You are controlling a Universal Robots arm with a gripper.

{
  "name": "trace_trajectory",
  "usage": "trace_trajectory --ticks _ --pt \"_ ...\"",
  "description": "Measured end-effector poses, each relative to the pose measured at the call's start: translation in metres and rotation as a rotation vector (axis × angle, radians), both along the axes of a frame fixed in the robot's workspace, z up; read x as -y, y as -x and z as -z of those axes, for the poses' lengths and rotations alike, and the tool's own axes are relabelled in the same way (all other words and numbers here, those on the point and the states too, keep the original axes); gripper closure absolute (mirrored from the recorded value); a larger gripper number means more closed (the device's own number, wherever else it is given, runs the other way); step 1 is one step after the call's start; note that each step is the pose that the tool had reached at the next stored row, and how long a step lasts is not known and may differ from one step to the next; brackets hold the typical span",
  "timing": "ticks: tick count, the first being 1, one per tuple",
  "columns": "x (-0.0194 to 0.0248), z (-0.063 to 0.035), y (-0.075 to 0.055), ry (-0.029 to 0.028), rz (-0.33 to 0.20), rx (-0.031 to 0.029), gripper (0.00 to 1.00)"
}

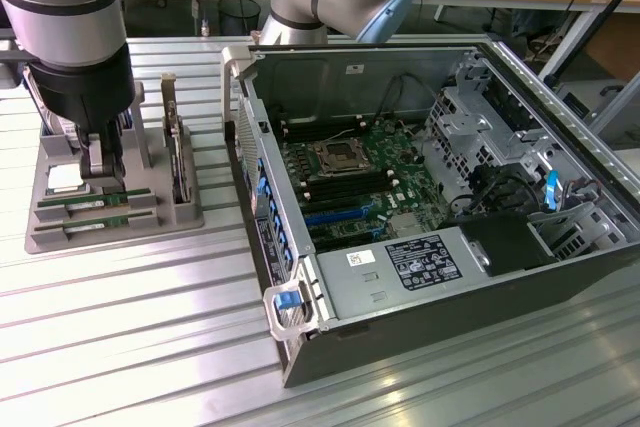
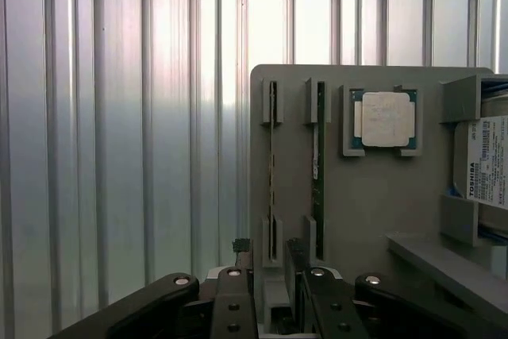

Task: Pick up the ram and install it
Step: 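Pick up the ram and move it above insertion slot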

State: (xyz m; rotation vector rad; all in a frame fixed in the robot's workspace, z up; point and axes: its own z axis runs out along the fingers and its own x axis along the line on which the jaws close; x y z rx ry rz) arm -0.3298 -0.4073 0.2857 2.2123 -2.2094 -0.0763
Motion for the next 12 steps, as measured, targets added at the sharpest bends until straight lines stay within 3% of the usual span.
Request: trace_trajectory --ticks 12 --pt "0.0000 0.0060 0.0005 -0.0001 -0.004 0.0000 0.70"
